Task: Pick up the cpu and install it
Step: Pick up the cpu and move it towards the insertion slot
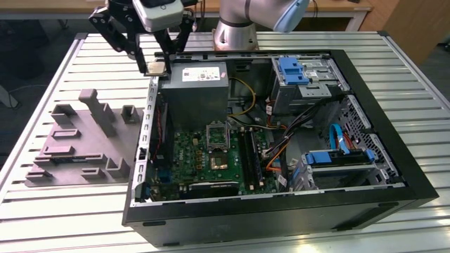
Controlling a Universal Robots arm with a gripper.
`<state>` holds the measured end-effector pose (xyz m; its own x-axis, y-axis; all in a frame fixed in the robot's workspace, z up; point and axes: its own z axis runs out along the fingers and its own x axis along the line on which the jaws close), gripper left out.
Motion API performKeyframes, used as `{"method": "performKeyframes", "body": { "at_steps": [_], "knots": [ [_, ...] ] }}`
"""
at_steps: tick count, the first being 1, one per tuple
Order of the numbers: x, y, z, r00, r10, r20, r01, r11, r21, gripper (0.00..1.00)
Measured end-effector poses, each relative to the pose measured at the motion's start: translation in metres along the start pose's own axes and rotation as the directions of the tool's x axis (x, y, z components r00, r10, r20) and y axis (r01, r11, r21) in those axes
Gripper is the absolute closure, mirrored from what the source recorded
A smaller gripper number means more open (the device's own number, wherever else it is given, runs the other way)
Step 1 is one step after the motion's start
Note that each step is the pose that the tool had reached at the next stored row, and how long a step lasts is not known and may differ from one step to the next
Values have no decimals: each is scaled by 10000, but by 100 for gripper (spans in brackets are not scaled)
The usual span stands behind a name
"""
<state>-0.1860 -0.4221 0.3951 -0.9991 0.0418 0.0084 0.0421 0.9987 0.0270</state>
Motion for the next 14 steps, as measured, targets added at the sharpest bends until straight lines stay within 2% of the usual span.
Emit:
{"method": "performKeyframes", "body": {
  "at_steps": [8, 14],
  "knots": [
    [-92, -34, 40, 10000, 24, 0, -24, 10000, 0, 53],
    [-294, -27, 44, 10000, 31, 1, -31, 10000, -1, 53]
  ]
}}
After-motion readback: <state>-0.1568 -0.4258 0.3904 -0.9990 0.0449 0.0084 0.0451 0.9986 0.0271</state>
